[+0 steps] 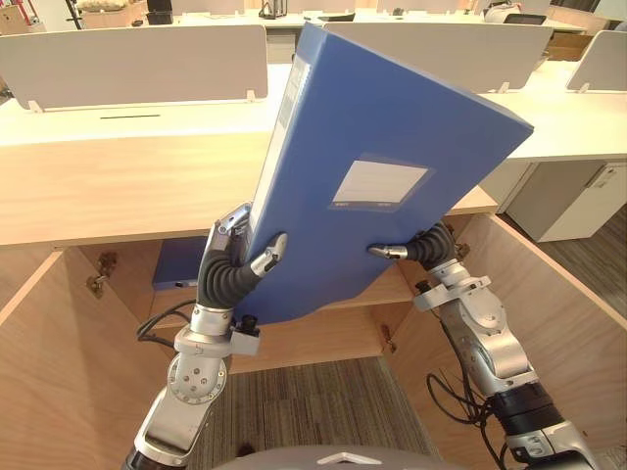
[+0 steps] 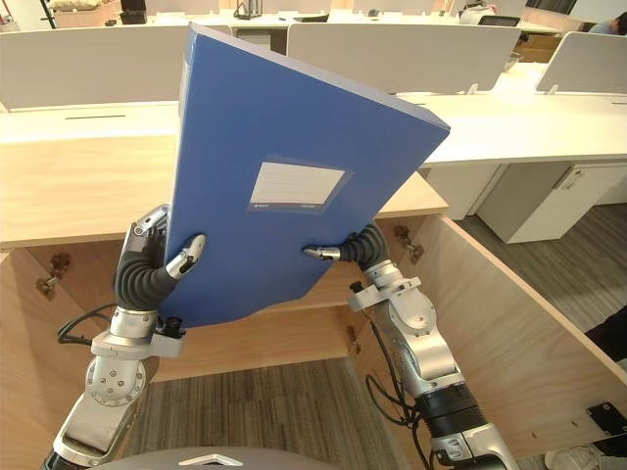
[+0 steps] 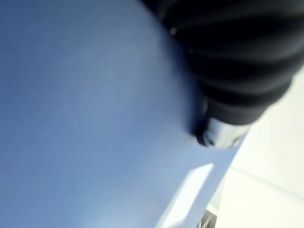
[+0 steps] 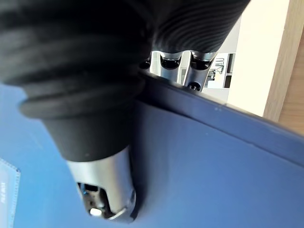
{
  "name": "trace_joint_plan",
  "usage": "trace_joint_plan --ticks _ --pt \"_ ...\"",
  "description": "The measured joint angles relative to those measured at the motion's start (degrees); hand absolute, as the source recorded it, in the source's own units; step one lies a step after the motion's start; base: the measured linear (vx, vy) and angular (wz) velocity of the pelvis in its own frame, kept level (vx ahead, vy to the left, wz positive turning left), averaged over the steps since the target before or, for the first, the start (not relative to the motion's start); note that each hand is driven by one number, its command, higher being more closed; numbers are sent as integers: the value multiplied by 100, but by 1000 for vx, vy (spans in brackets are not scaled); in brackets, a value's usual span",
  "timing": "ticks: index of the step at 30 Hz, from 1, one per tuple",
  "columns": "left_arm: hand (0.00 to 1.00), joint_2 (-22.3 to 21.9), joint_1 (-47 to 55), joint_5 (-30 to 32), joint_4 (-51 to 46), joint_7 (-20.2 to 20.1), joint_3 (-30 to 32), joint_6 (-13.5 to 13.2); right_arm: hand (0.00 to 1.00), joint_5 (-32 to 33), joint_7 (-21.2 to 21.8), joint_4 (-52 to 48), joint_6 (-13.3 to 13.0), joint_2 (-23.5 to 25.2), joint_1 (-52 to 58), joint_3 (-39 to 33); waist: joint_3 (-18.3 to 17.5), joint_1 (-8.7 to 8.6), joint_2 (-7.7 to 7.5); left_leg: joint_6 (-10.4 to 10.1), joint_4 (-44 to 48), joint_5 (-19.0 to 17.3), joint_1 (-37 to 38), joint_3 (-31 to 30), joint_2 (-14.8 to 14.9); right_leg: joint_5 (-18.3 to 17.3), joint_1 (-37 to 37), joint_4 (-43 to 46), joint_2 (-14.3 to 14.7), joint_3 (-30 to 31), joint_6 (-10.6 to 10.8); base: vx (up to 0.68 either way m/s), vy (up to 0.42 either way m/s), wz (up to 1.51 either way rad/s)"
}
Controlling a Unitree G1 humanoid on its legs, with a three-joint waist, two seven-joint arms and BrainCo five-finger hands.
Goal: Walk over to the cabinet, pick up the folder, carry it to the office cabinet, place the folder inside the office cabinet, then close the office cabinet door
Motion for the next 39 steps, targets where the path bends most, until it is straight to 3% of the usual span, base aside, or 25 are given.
trace_joint_plan --ticks 7,11,15,19,24,28,31,39 --pt "0 -16 103 2 3 -24 185 0 100 -330 -10 -25 4 243 0 -5 -39 35 -8 -14 0 15 -62 -94 -7 5 -22 -8 1 -42 -8 0 1 5" --pt "0 -109 187 25 11 -13 496 0 100 -606 -41 -83 7 649 22 -19 -39 58 -7 -12 1 17 -63 -118 -10 20 -10 -13 1 -74 -32 3 0 1" --pt "0 -425 399 47 59 84 1087 0 100 -905 -257 -697 1 1216 218 -142 -38 69 -7 -14 1 17 -90 -198 -16 0 13 -18 -3 -164 -37 11 -2 10" --pt "0 -853 696 -32 340 330 2074 6 100 -1066 -498 -1079 -52 1805 407 -606 -39 104 -8 -20 1 30 -146 -294 -29 -19 13 -14 -13 -275 -40 5 1 13" --pt "0 -1261 1144 -315 728 609 3073 132 100 -1333 -743 -1159 -122 2120 710 -1023 -52 127 -34 -21 0 31 -161 -384 -48 -65 37 5 -31 -359 -48 8 3 10" --pt "0 -1482 1427 -558 1128 637 3345 257 100 -1560 -760 -1314 -113 2258 1054 -1146 -56 160 -42 -23 0 29 -181 -429 -49 -96 40 14 -34 -421 -52 12 -4 7" --pt "0 -1601 1582 -643 1587 574 3400 416 100 -1559 -753 -1371 -113 2345 1218 -1152 -55 151 -50 -26 0 27 -201 -453 -46 -138 36 16 -36 -471 -15 12 -7 5" --pt "0 -1585 1648 -620 3474 -120 3311 929 100 -1559 -752 -1308 -88 2553 1566 -1142 -23 128 -92 -42 1 12 -346 -493 -49 -166 -80 15 -43 -508 -18 7 0 3"
